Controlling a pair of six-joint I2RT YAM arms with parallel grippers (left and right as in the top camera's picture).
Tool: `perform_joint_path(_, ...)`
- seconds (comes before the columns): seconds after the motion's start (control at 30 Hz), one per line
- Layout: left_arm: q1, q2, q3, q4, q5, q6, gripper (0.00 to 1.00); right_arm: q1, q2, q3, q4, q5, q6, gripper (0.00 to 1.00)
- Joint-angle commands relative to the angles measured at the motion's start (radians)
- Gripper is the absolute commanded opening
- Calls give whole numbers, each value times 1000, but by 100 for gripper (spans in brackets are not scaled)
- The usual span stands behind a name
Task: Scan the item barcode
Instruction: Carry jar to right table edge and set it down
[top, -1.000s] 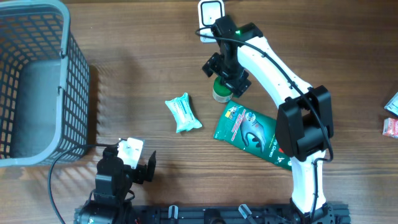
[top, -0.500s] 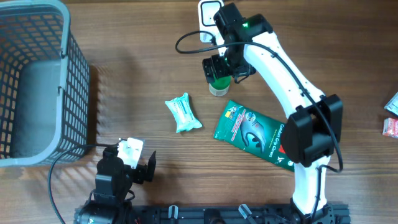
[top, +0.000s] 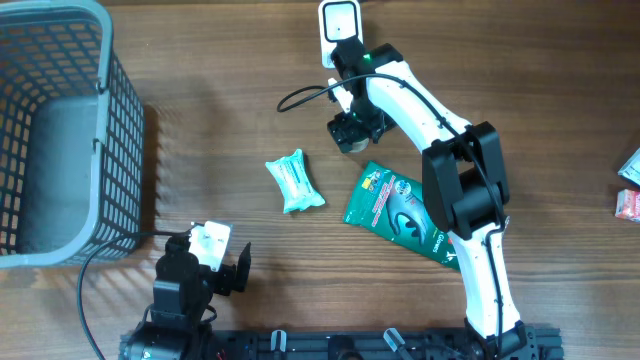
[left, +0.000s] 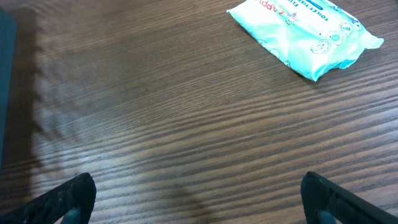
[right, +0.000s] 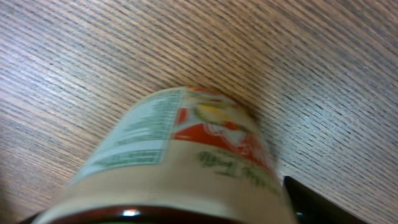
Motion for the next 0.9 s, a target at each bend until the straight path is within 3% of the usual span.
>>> perform_joint_path(0.0, -3, -5, -2, 0, 5, -9, 100, -2, 62, 19, -25, 21, 62, 73)
perform_joint_path(0.1, -3, -5, -2, 0, 5, -9, 100, -2, 62, 76, -101, 12, 168, 59)
perform_joint_path(0.2, -3, -5, -2, 0, 5, -9, 100, -3, 60, 202, -224, -10, 420, 56)
perform_joint_path(0.33, -3, -5, -2, 0, 5, -9, 100, -3, 60, 272, -309, -195, 441, 52)
perform_joint_path(0.6, -3, -5, -2, 0, 5, -9, 100, -3, 59, 275, -374, -197, 467, 44)
perform_joint_path(0.73, -3, -5, -2, 0, 5, -9, 100, -3, 49, 304, -188, -132, 464, 40)
perform_joint_path(0.87, -3, -5, -2, 0, 5, -9, 100, -3, -19, 319, 134, 37, 465, 41)
